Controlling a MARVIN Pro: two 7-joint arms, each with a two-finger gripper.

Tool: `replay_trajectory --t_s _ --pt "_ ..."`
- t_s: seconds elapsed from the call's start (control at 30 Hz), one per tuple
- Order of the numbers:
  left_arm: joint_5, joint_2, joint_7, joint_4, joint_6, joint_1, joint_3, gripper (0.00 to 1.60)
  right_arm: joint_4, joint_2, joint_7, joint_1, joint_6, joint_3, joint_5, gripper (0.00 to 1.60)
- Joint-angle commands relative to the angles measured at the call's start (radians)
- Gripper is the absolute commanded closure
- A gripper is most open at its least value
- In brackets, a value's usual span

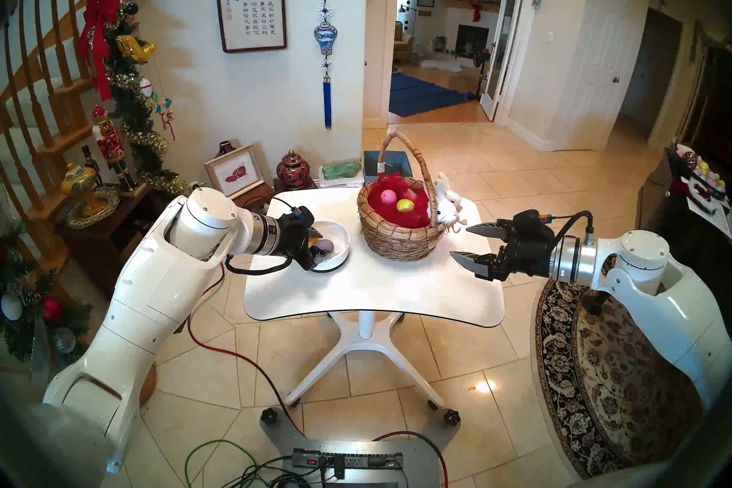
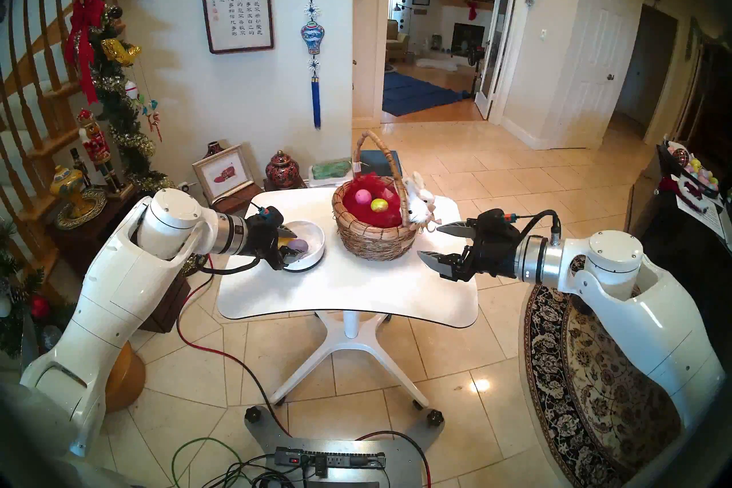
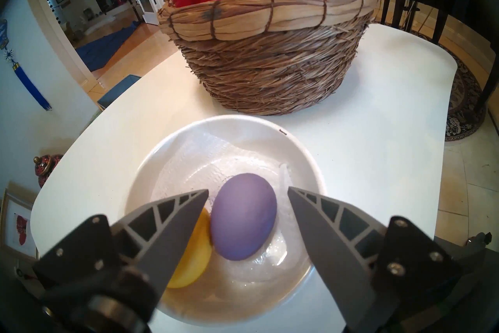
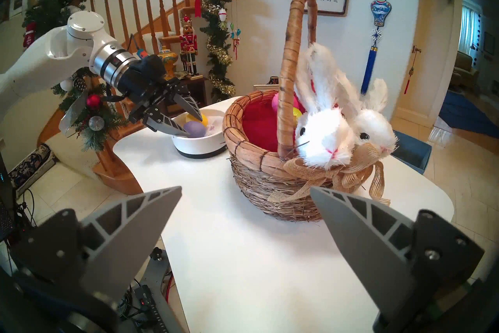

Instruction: Put easter egg into basket

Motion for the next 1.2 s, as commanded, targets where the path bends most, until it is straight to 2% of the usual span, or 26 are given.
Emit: replay_trajectory --t_s 0.0,0.17,0.27,0.3,0.33,0.37,0.73,1.17 --pt "0.002 0.0 0.001 0.006 -0.004 0.008 0.005 0.4 -0.001 0.002 -0.001 0.001 -0.002 0.009 0.001 0.0" --pt "0.0 0.0 0.002 0.006 -0.003 0.008 0.004 0.43 -0.001 0.002 -0.001 0.001 -0.002 0.009 0.001 0.0" --pt "-0.001 0.0 0.003 0.007 -0.003 0.008 0.004 0.51 -0.001 0.002 -0.001 0.001 -0.002 0.009 0.001 0.0" --pt "-0.001 0.0 0.003 0.007 -0.004 0.009 0.003 0.6 -0.001 0.002 -0.001 0.001 -0.002 0.009 0.001 0.0" --pt "-0.002 0.0 0.004 0.007 -0.004 0.009 0.003 0.75 -0.001 0.002 -0.001 0.001 -0.002 0.009 0.001 0.0" --pt "-0.002 0.0 0.004 0.007 -0.004 0.009 0.003 0.8 -0.001 0.002 -0.001 0.001 -0.002 0.009 0.001 0.0" --pt "-0.013 -0.007 0.011 -0.002 0.001 0.01 -0.016 0.83 -0.001 0.002 -0.001 0.001 -0.002 0.009 0.001 0.0" --pt "-0.104 -0.016 -0.023 -0.11 0.036 0.011 -0.124 0.82 -0.001 0.002 -0.001 0.003 -0.002 0.008 0.001 0.0"
